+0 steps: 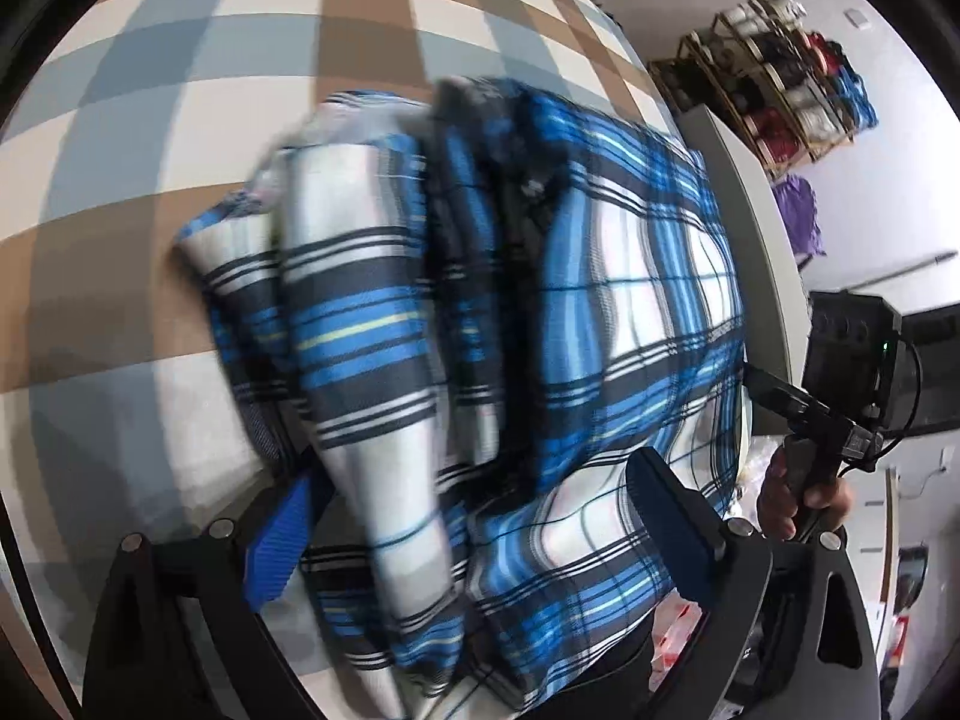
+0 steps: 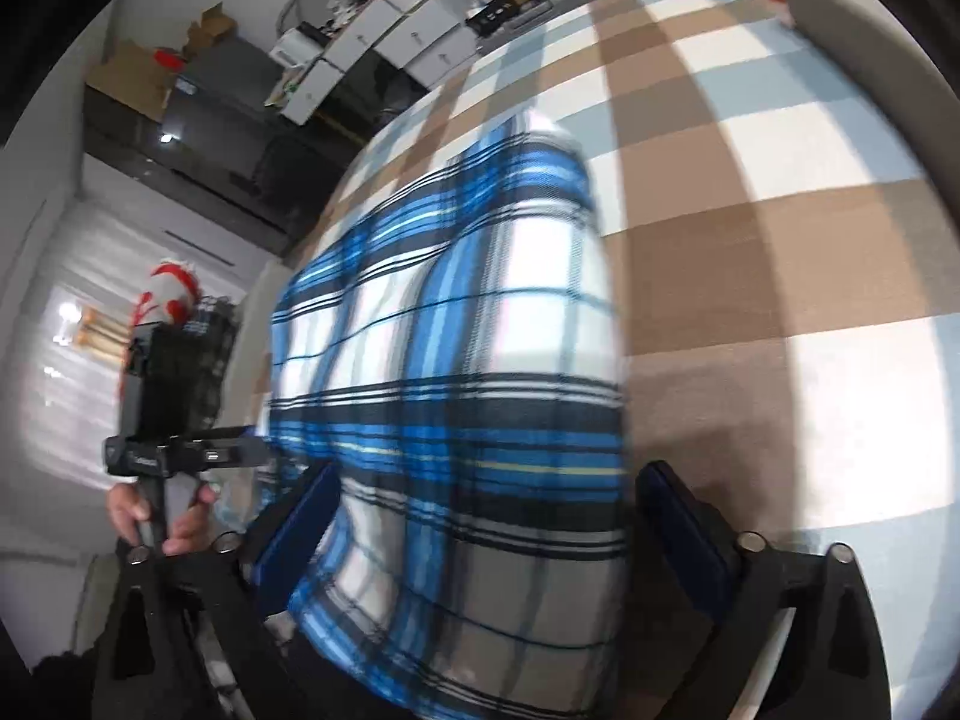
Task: Fold large clothes
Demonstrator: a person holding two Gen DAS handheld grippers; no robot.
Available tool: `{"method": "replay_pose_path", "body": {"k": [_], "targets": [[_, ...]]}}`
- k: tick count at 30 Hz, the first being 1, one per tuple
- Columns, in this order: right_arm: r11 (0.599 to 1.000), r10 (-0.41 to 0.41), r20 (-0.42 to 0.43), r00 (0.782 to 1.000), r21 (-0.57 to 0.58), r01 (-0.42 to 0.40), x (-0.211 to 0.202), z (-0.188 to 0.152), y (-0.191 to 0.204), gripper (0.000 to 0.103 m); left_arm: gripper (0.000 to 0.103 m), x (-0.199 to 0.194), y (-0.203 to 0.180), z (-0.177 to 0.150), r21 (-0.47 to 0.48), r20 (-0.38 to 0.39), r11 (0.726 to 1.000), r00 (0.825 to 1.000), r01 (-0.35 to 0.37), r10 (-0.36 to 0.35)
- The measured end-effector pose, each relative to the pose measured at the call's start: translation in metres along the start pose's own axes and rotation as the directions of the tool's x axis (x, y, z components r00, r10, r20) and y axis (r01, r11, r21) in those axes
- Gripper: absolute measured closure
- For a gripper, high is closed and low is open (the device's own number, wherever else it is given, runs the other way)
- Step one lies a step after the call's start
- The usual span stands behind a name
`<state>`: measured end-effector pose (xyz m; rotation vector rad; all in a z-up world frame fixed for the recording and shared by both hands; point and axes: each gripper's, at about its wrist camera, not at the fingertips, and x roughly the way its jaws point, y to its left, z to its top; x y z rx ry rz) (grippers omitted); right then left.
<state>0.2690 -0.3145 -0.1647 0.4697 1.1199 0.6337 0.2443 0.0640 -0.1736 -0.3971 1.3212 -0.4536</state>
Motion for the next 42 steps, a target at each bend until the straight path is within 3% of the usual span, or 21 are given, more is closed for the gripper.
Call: {"method": "replay_pose_path", "body": {"k": [5,13,15,18,20,24,27,31,34,40,42], "targets": [[0.996,-0.045,0.001,0.999,-0.078,0.045,0.004,-0.010,0.023,0.013,0.007,0.014,-0.018,0.010,0.048,-0.051,0.998,0.998,0.047,-0.044],[0.989,0.045,0.082,0.996,-0.142,-0.033,-0.027,-0.027,0.063,0.017,0.007,0.008,-0.012,0.006,0.016,-0.031,0.995,0.994,0.102,-0.102],[0.985,-0.005,0.059,0.998,-0.173,0.015,-0.018,-0.032,0.072,0.016,0.007,0.006,-0.009,0.003,0.019,-0.023,0.995,0.995,0.102,-0.101],[0.968,-0.188,-0.043,0.981,-0.178,0.177,0.018,-0.040,0.063,0.017,0.006,0.002,-0.006,0.000,0.005,-0.030,0.993,0.993,0.117,-0.117],[0.960,-0.201,-0.031,0.979,-0.203,0.191,0.017,-0.042,0.065,0.018,0.006,-0.003,-0.001,-0.003,-0.008,-0.038,0.991,0.990,0.133,-0.133],[0.983,-0.131,-0.045,0.990,-0.134,0.124,0.001,-0.036,0.063,0.019,0.006,-0.027,0.009,-0.008,-0.017,0.009,0.990,0.990,0.142,-0.141],[0.987,-0.123,-0.062,0.991,-0.108,0.116,-0.007,-0.030,0.053,0.019,0.006,-0.034,0.019,-0.013,-0.020,0.007,0.992,0.992,0.123,-0.123],[0.990,-0.137,-0.044,0.990,-0.052,0.135,-0.015,-0.020,0.031,0.019,0.006,-0.030,0.033,-0.016,-0.063,0.013,0.993,0.995,0.096,-0.095],[0.992,-0.124,-0.019,0.992,0.017,0.124,-0.022,-0.012,0.009,0.017,0.006,-0.017,0.030,-0.006,-0.102,0.016,0.988,0.993,0.115,-0.114],[0.995,-0.054,-0.050,0.997,0.079,0.058,-0.007,-0.003,-0.008,0.018,0.003,-0.001,0.011,0.004,-0.055,-0.052,0.990,0.989,0.133,-0.136],[0.997,-0.006,-0.073,0.997,0.081,0.012,0.002,-0.001,-0.007,0.028,0.003,-0.002,0.010,0.004,-0.050,-0.068,0.988,0.987,0.143,-0.146]]}}
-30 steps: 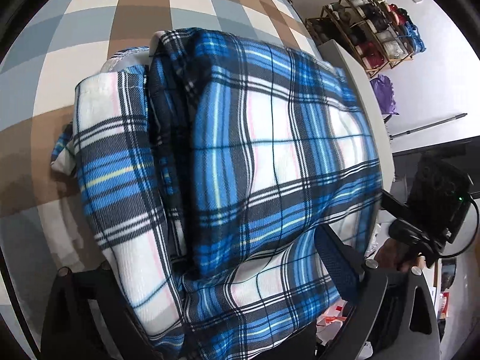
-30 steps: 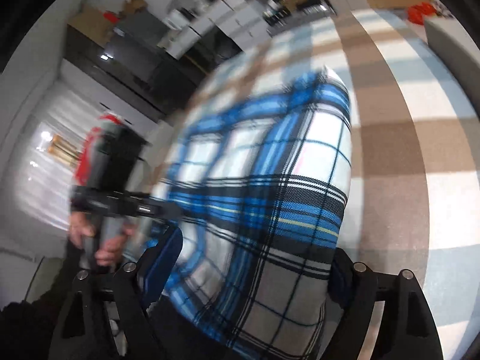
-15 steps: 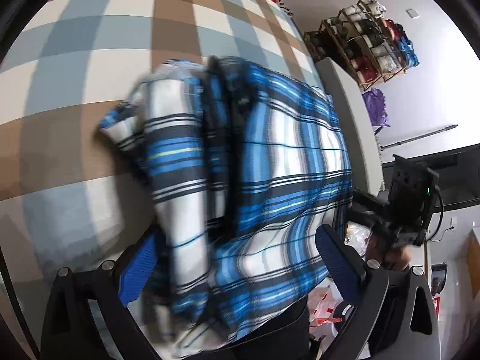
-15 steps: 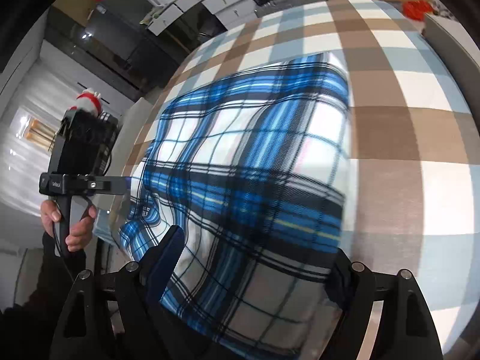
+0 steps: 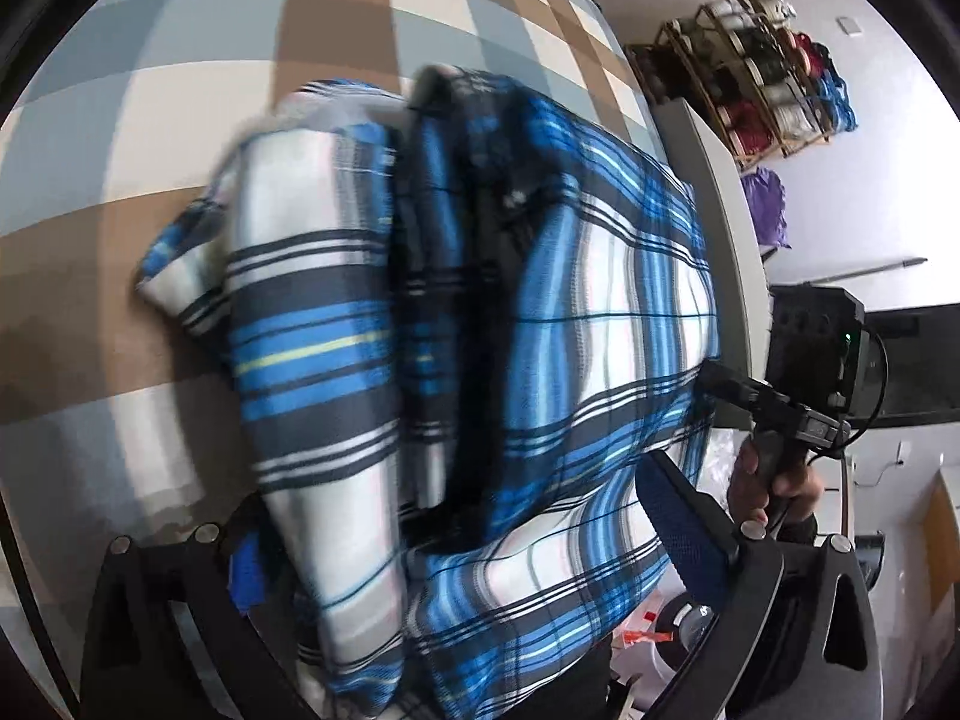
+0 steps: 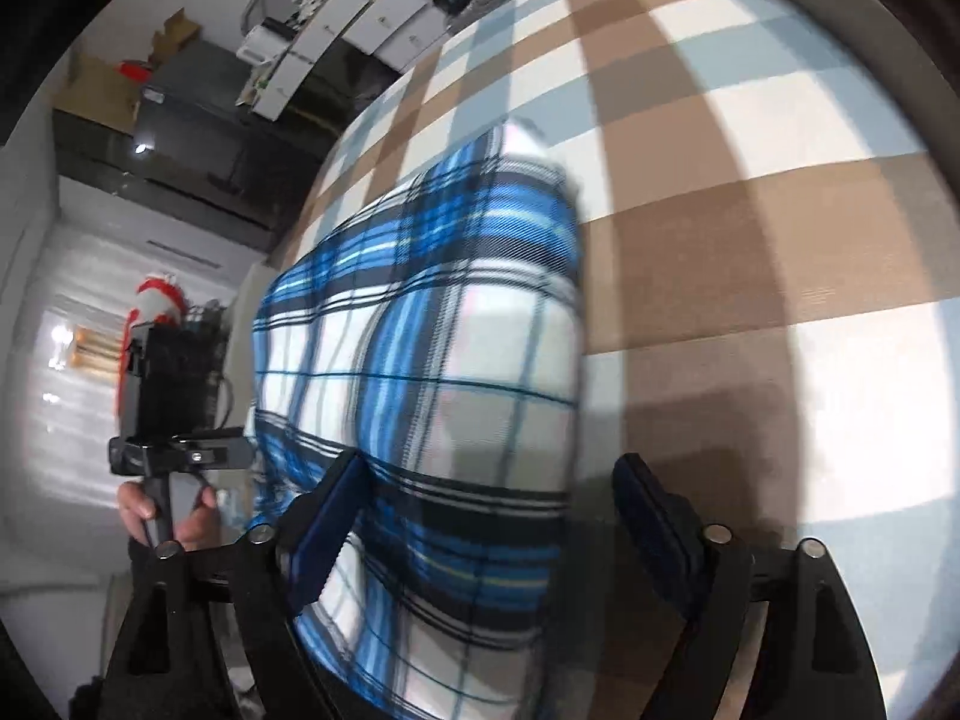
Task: Fold large clothes
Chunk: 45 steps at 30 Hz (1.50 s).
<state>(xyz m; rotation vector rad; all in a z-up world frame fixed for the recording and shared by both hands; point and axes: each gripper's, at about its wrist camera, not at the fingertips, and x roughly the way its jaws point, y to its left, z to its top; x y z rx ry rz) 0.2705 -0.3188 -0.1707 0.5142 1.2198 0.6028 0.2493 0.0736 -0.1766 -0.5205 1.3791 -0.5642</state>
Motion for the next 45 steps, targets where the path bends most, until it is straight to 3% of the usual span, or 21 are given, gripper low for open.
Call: {"method": "replay_pose_path", "body": {"k": [1,7,12,15,18,20,21,23,25,28,33,37,45], "targets": [[1.000,0.023,-0.015,1.000,-0.003,-0.023,0.003,0.003,0.001,0.038,0.003,0.001,-0.002,0.001,0.003,-0.002,1.000,1.000,-0.008,0.008],[0.998,0.044,-0.023,0.999,-0.039,-0.045,0.016,0.003,0.016,0.038,0.003,0.003,-0.005,0.005,0.025,-0.012,0.999,1.000,0.022,-0.021],[0.988,0.153,-0.010,0.988,-0.020,-0.153,0.012,0.005,0.011,0.051,0.004,-0.002,-0.008,0.006,0.006,0.007,0.999,0.999,0.047,-0.047],[0.975,0.215,0.018,0.976,-0.068,-0.213,-0.003,0.000,0.015,0.051,0.004,-0.005,-0.012,-0.001,0.051,0.001,0.998,0.999,0.041,-0.041],[0.982,0.174,-0.018,0.985,-0.070,-0.175,0.003,-0.002,0.013,0.051,0.004,-0.002,-0.011,-0.001,0.064,-0.004,0.998,1.000,0.026,-0.025],[0.986,0.153,-0.032,0.988,-0.059,-0.154,0.011,-0.001,0.009,0.051,0.004,-0.003,-0.009,0.003,0.039,0.009,0.998,0.998,0.058,-0.059],[0.986,0.158,-0.030,0.987,-0.044,-0.160,0.014,0.002,0.008,0.051,0.006,-0.004,-0.008,0.002,0.035,0.013,0.997,0.998,0.064,-0.064],[0.986,0.163,-0.021,0.986,-0.019,-0.163,0.015,0.004,0.006,0.056,0.019,-0.006,-0.008,0.001,0.056,0.034,0.998,0.999,0.040,-0.042],[0.986,0.169,0.002,0.986,-0.015,-0.169,0.015,0.003,0.007,0.067,0.046,-0.009,-0.007,-0.004,0.084,0.047,0.996,0.999,-0.008,0.004],[0.990,0.144,0.049,0.988,-0.019,-0.143,0.007,-0.003,0.007,0.073,0.072,-0.013,0.001,-0.013,0.082,0.079,0.997,0.997,-0.011,0.004],[0.993,0.102,0.112,0.988,-0.075,-0.094,0.000,-0.015,0.027,0.077,0.080,-0.013,-0.001,-0.019,0.089,0.113,0.996,0.994,-0.014,0.004],[0.990,0.116,0.129,0.985,-0.098,-0.103,-0.013,-0.016,0.044,0.080,0.085,-0.022,-0.010,-0.016,0.092,0.127,0.996,0.992,-0.010,-0.002],[0.977,0.125,0.226,0.966,-0.196,-0.080,-0.058,-0.021,0.088,0.081,0.086,-0.045,-0.019,-0.024,0.136,0.187,0.990,0.980,0.037,-0.062]]}}
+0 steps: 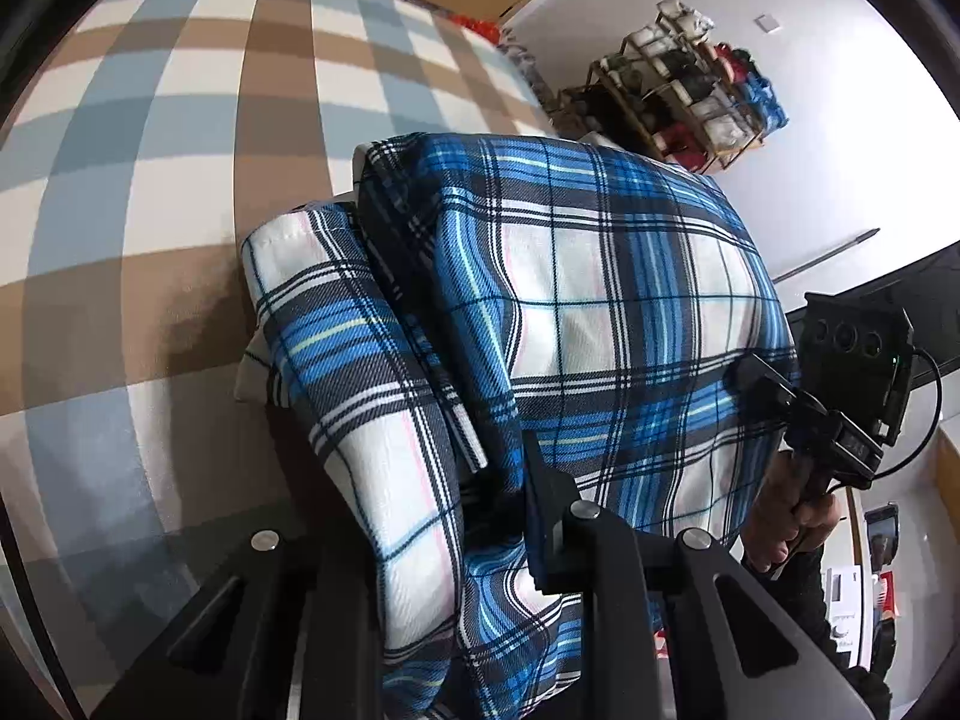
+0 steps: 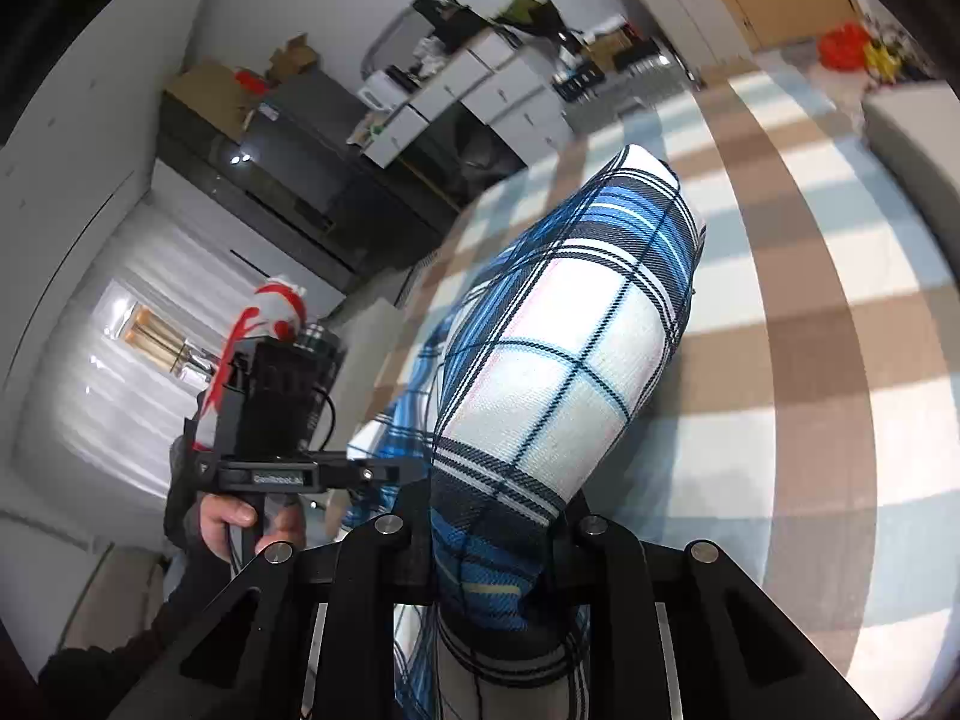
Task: Fold large clothes
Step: 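Grasp the folded shirt bundle from both sides with both grippers, then lift and carry the folded shirt with both grippers toward the grey cabinet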
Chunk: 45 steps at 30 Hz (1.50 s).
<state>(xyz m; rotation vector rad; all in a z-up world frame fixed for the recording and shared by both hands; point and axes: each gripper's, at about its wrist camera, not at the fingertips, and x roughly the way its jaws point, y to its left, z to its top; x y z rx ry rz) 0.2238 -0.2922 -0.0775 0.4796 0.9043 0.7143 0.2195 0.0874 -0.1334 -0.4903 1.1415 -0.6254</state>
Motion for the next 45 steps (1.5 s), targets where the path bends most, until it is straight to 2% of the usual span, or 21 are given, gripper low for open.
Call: {"method": "replay_pose_path", "body": {"k": [5,11,15,21,24,29,31,33,34,35,37,39,41,43,44,45], "targets": [[0.999,-0.003,0.033,0.999,-0.032,0.004,-0.007,0.008,0.029,0.081,0.086,-0.016,-0.010,0.005,0.021,0.045,1.000,0.999,-0.002,0.001],[0.997,0.024,0.073,0.997,-0.072,-0.019,-0.009,0.033,0.070,0.081,0.086,-0.064,-0.021,0.011,0.056,0.112,0.998,0.994,-0.025,0.019],[0.992,0.077,0.097,0.992,-0.104,-0.067,-0.001,0.057,0.106,0.081,0.086,-0.114,-0.020,0.019,0.056,0.158,0.996,0.986,-0.066,0.056],[0.976,0.166,0.098,0.981,-0.161,-0.149,0.037,0.110,0.184,0.081,0.086,-0.201,-0.012,0.029,0.032,0.215,0.985,0.964,-0.170,0.160],[0.962,0.206,0.078,0.975,-0.198,-0.187,0.066,0.132,0.233,0.081,0.086,-0.248,0.004,0.030,-0.011,0.238,0.984,0.956,-0.176,0.173],[0.935,0.284,0.034,0.958,-0.232,-0.268,0.125,0.158,0.309,0.081,0.086,-0.327,0.038,0.014,-0.084,0.315,0.967,0.915,-0.239,0.254],[0.921,0.321,0.012,0.947,-0.237,-0.309,0.150,0.159,0.338,0.081,0.086,-0.355,0.055,0.004,-0.126,0.319,0.943,0.888,-0.307,0.332],[0.909,0.349,-0.020,0.937,-0.236,-0.344,0.179,0.158,0.363,0.081,0.086,-0.365,0.062,-0.001,-0.166,0.309,0.917,0.863,-0.363,0.399],[0.904,0.361,-0.039,0.932,-0.229,-0.360,0.199,0.156,0.376,0.081,0.086,-0.374,0.076,-0.007,-0.194,0.295,0.896,0.847,-0.400,0.442],[0.901,0.371,-0.062,0.926,-0.219,-0.376,0.218,0.153,0.386,0.081,0.086,-0.377,0.086,-0.012,-0.220,0.289,0.884,0.838,-0.414,0.464],[0.897,0.391,-0.097,0.915,-0.185,-0.403,0.250,0.145,0.395,0.081,0.086,-0.375,0.117,-0.021,-0.266,0.265,0.866,0.832,-0.423,0.488],[0.897,0.408,-0.154,0.900,-0.116,-0.427,0.294,0.137,0.394,0.081,0.086,-0.364,0.144,-0.025,-0.311,0.239,0.858,0.841,-0.408,0.486],[0.905,0.412,-0.222,0.884,-0.011,-0.424,0.339,0.124,0.381,0.080,0.086,-0.354,0.187,-0.036,-0.382,0.227,0.848,0.852,-0.367,0.472],[0.924,0.376,-0.256,0.891,0.035,-0.380,0.367,0.111,0.364,0.079,0.084,-0.341,0.213,-0.040,-0.405,0.213,0.844,0.861,-0.352,0.461],[0.932,0.358,-0.265,0.895,0.047,-0.359,0.380,0.101,0.352,0.078,0.083,-0.336,0.221,-0.041,-0.414,0.215,0.841,0.861,-0.348,0.462],[0.935,0.352,-0.281,0.893,0.054,-0.351,0.388,0.095,0.344,0.073,0.077,-0.328,0.225,-0.042,-0.405,0.220,0.841,0.855,-0.358,0.470]]}}
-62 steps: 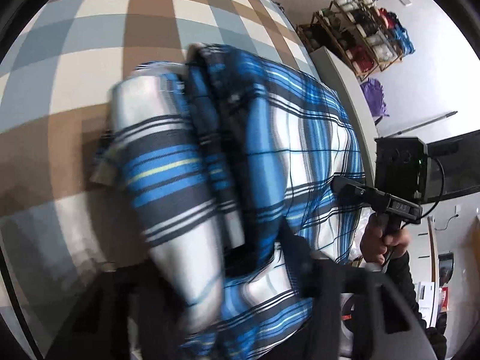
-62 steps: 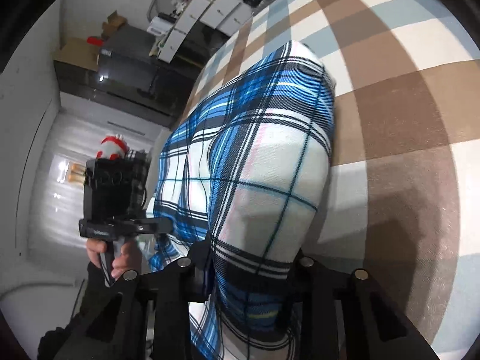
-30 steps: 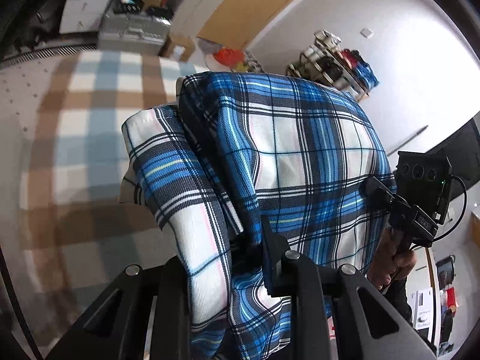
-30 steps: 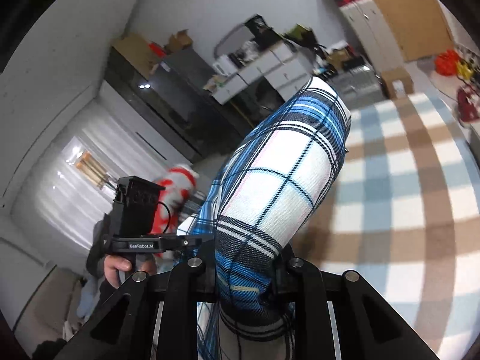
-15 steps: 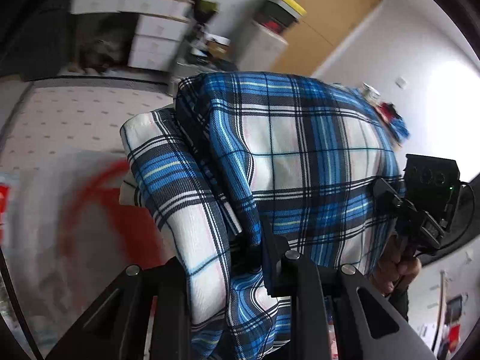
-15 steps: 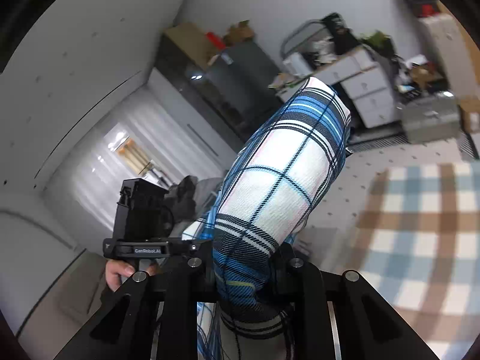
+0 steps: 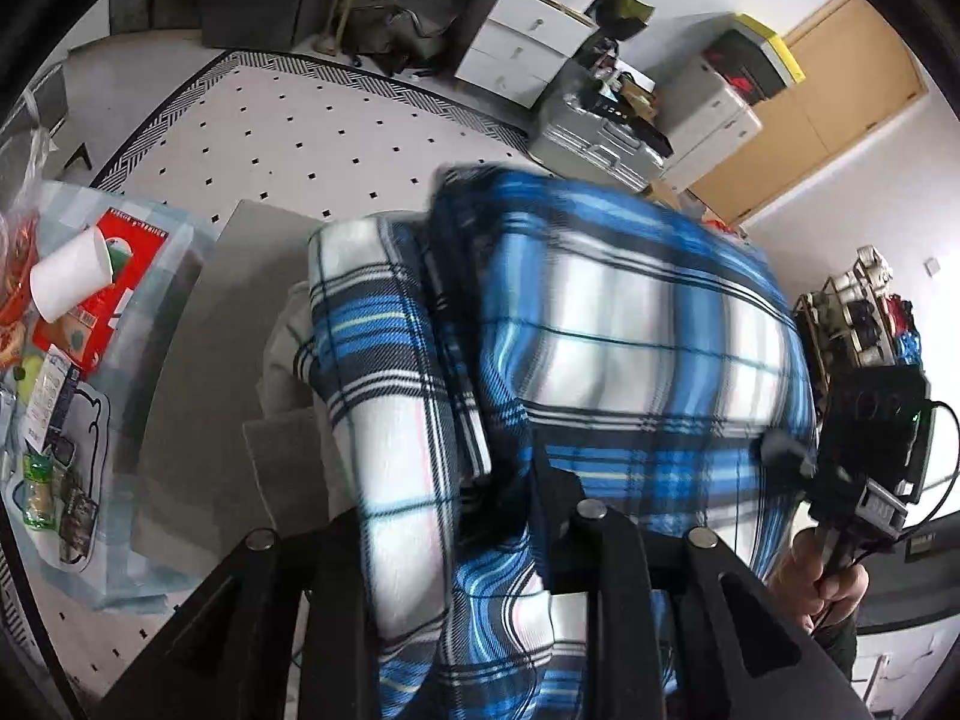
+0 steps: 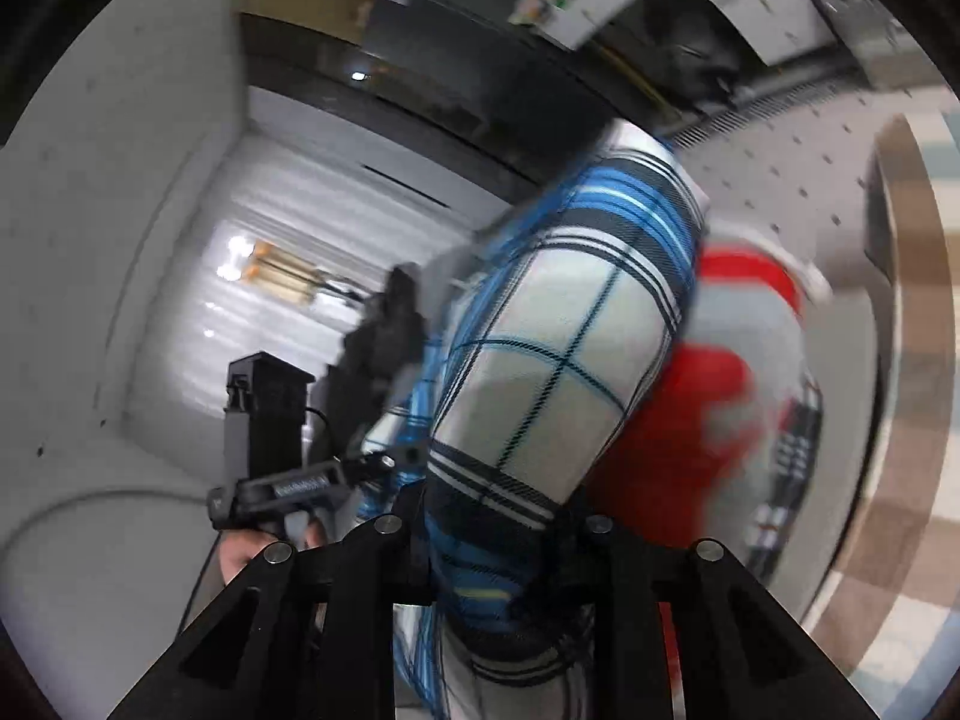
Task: Fold large clothes
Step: 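Lift and carry the folded shirt with both grippers toward the grey cabinet, then lower the shirt onto the clothes stack and open both grippers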
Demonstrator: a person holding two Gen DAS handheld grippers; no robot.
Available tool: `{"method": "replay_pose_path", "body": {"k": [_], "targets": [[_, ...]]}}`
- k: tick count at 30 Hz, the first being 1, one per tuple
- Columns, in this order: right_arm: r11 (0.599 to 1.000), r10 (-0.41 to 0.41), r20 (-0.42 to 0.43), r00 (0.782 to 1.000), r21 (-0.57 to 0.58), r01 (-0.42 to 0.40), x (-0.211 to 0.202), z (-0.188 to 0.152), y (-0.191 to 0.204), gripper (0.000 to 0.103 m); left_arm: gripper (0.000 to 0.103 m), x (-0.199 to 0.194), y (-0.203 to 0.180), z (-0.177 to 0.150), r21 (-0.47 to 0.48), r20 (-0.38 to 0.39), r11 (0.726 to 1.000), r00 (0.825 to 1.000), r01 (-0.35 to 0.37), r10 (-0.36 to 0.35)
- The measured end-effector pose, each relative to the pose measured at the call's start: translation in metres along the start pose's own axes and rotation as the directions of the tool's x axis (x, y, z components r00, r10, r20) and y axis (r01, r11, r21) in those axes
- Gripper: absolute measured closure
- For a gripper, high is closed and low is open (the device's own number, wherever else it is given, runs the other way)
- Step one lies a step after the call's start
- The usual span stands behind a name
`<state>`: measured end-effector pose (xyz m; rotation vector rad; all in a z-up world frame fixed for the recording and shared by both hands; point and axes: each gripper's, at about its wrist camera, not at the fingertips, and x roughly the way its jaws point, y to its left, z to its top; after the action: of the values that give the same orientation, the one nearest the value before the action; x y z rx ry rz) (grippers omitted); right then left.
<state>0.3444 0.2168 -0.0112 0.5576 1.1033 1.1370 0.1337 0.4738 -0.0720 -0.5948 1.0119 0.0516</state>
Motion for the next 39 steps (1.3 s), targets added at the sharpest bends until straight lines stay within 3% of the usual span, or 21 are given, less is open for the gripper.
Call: {"method": "replay_pose_path", "body": {"k": [2,5,6,7,9,13,16,18,19,23,25,28,30,34,37,39], "targets": [[0.999,0.013,-0.030,0.999,0.033,-0.012,0.005,-0.006,-0.020,0.059,0.065,0.007,-0.003,0.000,0.039,0.007,0.999,1.000,-0.019,0.019],[1.000,-0.019,-0.042,0.999,0.000,0.019,0.000,-0.007,-0.026,0.050,0.042,0.007,0.008,0.002,0.064,0.016,0.997,0.999,-0.044,0.043],[0.999,-0.040,-0.040,0.998,-0.019,0.039,-0.004,-0.009,-0.023,0.038,0.032,0.002,0.017,0.006,0.047,0.023,0.997,0.998,-0.064,0.063],[0.994,-0.097,-0.029,0.995,-0.057,0.095,-0.009,-0.011,-0.020,0.024,0.032,0.001,0.022,0.002,0.017,0.027,0.997,0.997,-0.072,0.072],[0.971,-0.195,-0.013,0.981,-0.142,0.191,-0.015,-0.016,-0.011,0.018,0.032,-0.016,0.029,0.009,-0.018,0.030,0.998,0.998,-0.053,0.053],[0.934,-0.246,-0.008,0.969,-0.268,0.235,-0.021,-0.036,0.000,0.018,0.032,-0.049,0.033,0.005,-0.098,0.105,0.989,0.987,-0.114,0.124],[0.904,-0.267,-0.012,0.964,-0.349,0.246,-0.013,-0.052,0.010,0.018,0.032,-0.081,0.014,0.001,-0.087,0.211,0.995,0.976,-0.042,0.060],[0.873,-0.289,-0.004,0.957,-0.411,0.262,-0.003,-0.063,0.024,0.018,0.032,-0.082,-0.008,0.002,-0.028,0.227,0.999,0.973,-0.018,0.024],[0.857,-0.301,0.000,0.954,-0.438,0.271,0.001,-0.070,0.027,0.018,0.032,-0.080,-0.030,0.002,0.039,0.224,0.999,0.974,-0.022,0.013],[0.796,-0.385,0.050,0.921,-0.487,0.360,0.014,-0.084,0.039,0.018,0.032,-0.042,-0.082,0.004,0.178,0.196,0.972,0.973,-0.155,0.120],[0.791,-0.394,0.060,0.917,-0.485,0.372,0.017,-0.083,0.041,0.018,0.032,-0.019,-0.093,0.010,0.209,0.174,0.967,0.978,-0.148,0.112],[0.795,-0.391,0.062,0.918,-0.480,0.371,0.019,-0.078,0.035,0.018,0.032,0.029,-0.075,0.034,0.166,0.094,0.978,0.989,-0.130,0.115],[0.804,-0.386,0.047,0.921,-0.474,0.361,0.018,-0.077,0.033,0.018,0.031,0.045,-0.063,0.041,0.102,0.031,0.993,0.998,-0.063,0.060],[0.822,-0.372,0.016,0.928,-0.458,0.338,0.017,-0.078,0.030,0.018,0.030,0.047,-0.056,0.042,0.067,0.049,0.998,0.999,0.013,-0.016],[0.796,-0.395,-0.006,0.919,-0.502,0.339,0.024,-0.081,0.031,0.018,0.030,0.044,-0.053,0.042,0.039,0.047,0.997,0.996,0.069,-0.070],[0.801,-0.392,-0.031,0.919,-0.504,0.325,0.026,-0.080,0.031,0.019,0.030,0.026,-0.052,0.035,-0.003,0.059,0.998,0.996,0.063,-0.063]]}}
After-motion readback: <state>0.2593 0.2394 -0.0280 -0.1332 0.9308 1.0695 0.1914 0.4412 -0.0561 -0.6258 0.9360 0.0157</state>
